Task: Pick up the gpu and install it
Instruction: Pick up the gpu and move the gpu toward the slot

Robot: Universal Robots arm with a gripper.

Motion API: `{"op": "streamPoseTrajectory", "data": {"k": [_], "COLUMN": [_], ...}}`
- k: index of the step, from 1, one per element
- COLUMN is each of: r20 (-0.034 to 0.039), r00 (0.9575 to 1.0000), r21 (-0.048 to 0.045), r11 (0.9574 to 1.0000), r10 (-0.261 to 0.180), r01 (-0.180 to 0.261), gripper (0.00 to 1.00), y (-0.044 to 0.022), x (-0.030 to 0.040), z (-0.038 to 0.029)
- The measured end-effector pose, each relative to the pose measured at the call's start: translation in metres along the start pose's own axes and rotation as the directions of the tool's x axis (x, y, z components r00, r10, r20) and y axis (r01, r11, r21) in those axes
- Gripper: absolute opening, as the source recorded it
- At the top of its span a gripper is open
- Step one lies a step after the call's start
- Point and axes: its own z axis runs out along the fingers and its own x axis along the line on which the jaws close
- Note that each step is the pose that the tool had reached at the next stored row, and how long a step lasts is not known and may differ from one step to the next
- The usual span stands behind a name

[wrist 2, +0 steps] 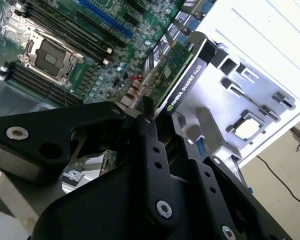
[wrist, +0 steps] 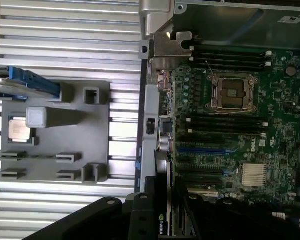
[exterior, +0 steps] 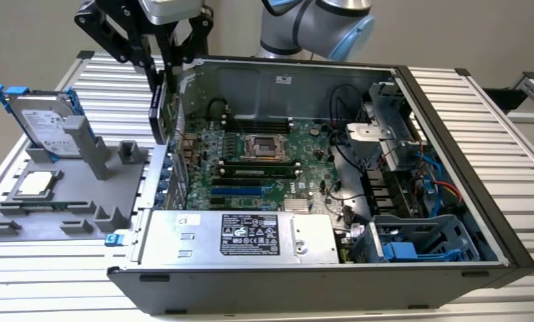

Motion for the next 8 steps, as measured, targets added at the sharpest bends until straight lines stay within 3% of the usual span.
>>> {"op": "streamPoseTrajectory", "data": {"k": [8], "r20": [0.0000], "r00": [1.0000], "r21": [-0.0001], "r11": [1.0000], "r10": [-0.002], "r01": [0.002], "gripper": [0.00], "y": [-0.0002], "x": [-0.0054], "z": [0.0001]}}
